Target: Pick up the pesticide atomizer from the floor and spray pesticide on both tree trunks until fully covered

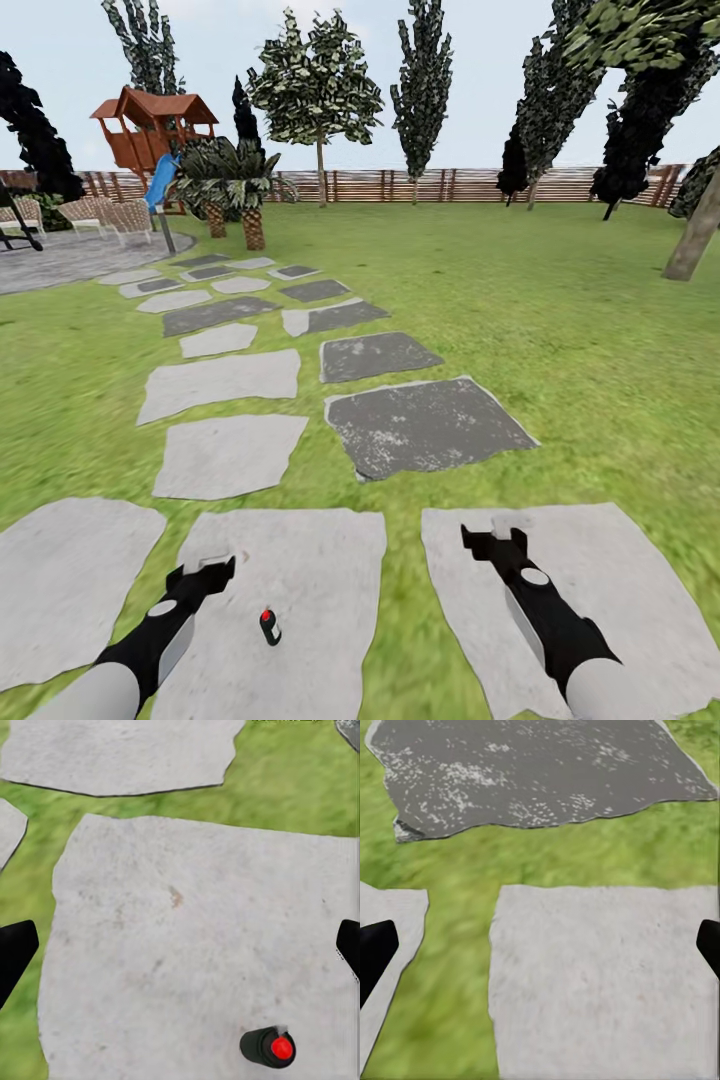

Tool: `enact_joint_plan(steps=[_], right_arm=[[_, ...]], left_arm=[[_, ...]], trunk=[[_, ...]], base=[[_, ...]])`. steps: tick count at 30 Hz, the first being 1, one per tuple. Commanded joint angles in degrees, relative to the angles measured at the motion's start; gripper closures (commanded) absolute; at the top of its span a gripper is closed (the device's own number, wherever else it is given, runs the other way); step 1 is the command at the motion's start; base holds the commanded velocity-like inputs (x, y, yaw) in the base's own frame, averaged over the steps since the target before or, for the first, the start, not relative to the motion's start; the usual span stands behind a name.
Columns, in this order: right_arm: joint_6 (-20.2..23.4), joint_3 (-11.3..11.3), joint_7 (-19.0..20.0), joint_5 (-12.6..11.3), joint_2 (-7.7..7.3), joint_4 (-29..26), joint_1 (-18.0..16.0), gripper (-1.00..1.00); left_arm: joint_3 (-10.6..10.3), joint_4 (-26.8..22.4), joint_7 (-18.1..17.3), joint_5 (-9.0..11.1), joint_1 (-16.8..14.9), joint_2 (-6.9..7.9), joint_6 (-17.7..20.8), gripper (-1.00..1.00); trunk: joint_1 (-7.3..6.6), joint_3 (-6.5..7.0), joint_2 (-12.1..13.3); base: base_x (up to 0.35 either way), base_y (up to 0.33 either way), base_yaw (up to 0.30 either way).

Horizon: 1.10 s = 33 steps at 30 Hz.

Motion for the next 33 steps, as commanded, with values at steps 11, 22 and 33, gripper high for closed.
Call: enact_joint_plan(steps=[11, 22, 33], right_arm=[[0.1, 0.1, 0.0, 0.1, 0.04, 0.4, -0.1, -1.0], [0.1, 0.1, -0.1, 0.0, 0.08, 1.2, -0.1, -1.0], [0.1, 0.1, -0.1, 0.0, 0.08, 1.2, -0.1, -1.0]], left_arm=[[0.1, 0.0, -0.1, 0.3, -0.1, 0.03, -0.2, -1.0], [0.2, 0.1, 0.0, 0.4, -0.2, 0.01, -0.2, -1.0], [0.1, 0.1, -0.1, 0.3, -0.1, -0.03, -0.2, -1.0]], trunk=[[0.01, -0.05, 0.0], [0.01, -0.05, 0.0], [0.01, -0.05, 0.0]], base=[[0.208, -0.175, 0.0], [-0.087, -0.265, 0.0], [-0.006, -0.032, 0.0]])
